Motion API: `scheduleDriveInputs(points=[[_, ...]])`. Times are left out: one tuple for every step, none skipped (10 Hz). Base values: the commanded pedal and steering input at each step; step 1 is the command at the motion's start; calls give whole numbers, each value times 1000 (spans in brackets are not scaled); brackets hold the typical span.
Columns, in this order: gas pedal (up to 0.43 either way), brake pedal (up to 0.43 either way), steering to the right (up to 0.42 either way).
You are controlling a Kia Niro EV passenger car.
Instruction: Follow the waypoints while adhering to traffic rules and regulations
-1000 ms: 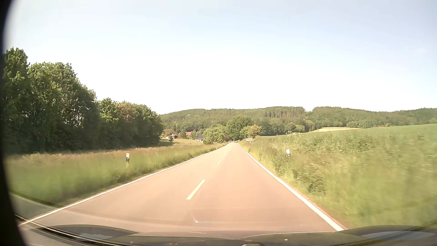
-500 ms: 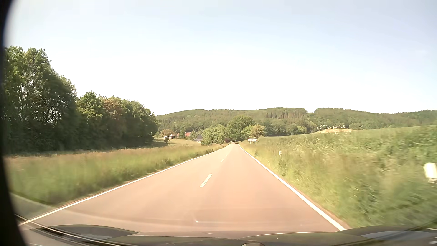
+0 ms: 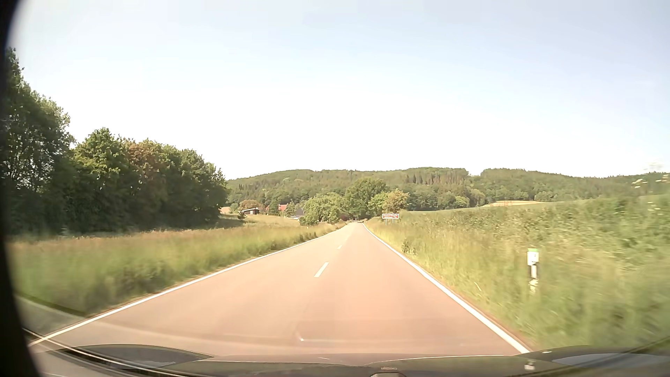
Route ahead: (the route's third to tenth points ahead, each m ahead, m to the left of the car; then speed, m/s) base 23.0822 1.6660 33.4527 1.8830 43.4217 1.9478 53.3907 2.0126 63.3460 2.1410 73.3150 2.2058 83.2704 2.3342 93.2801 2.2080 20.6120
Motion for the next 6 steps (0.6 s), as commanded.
scheduleDriveInputs(points=[[339, 0, 2], [331, 0, 2], [299, 0, 2], [299, 0, 2], [299, 0, 2], [299, 0, 1]])
